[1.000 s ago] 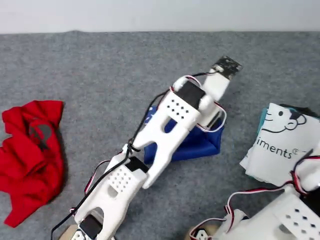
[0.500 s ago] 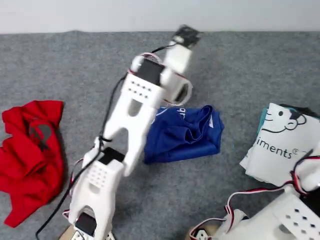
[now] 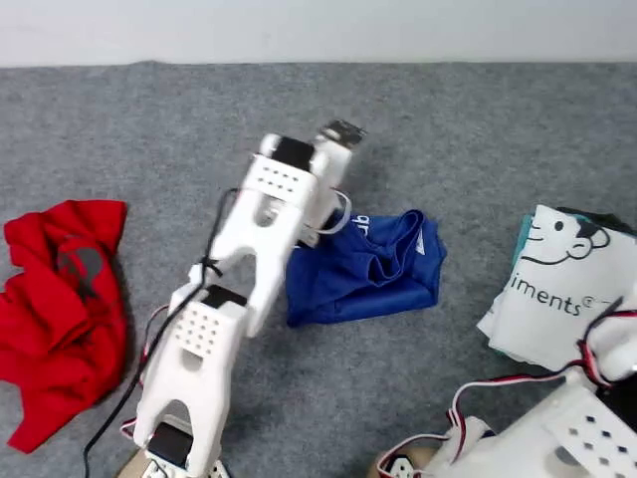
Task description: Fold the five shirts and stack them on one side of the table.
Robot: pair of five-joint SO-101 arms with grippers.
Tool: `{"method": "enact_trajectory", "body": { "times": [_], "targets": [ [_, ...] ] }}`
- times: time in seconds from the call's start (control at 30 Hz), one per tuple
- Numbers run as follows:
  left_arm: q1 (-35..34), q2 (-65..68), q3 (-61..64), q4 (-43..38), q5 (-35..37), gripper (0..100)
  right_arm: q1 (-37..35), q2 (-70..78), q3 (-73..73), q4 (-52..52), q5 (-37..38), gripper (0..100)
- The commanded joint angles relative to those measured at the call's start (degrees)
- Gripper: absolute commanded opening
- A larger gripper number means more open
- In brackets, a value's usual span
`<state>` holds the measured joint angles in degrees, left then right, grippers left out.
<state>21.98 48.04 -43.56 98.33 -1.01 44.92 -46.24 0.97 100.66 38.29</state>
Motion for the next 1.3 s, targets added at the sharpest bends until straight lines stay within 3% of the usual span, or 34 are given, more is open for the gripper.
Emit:
{"method": "enact_trajectory", "body": {
  "times": [0.0,0.23,0.5,0.63,0.9,1.07,1.27],
  "targets": [
    [5.3,-1.0,0.0,1.1,-0.4,0,0.7,-0.7,-0.3,2.3,0.4,0.9],
    [16.1,-3.0,5.1,2.3,-0.1,0,0.7,-0.7,-0.3,2.3,0.4,0.9],
    [24.8,-17.1,16.0,2.1,2.1,0,0.7,-0.7,-0.3,2.3,0.4,0.9],
    [24.3,-22.2,17.7,2.1,2.1,0,0.6,-0.7,-0.3,2.3,0.4,0.9],
    [17.0,-24.0,17.4,1.9,2.1,0,0.4,-0.6,-0.2,2.3,0.4,0.9],
    [12.1,-21.8,19.5,-5.3,2.2,0,0.4,-0.4,-0.2,2.3,0.4,0.9],
    [19.7,-16.2,19.5,-2.2,1.8,0,0.4,-0.5,-0.2,2.3,0.4,0.9]
  ]
}}
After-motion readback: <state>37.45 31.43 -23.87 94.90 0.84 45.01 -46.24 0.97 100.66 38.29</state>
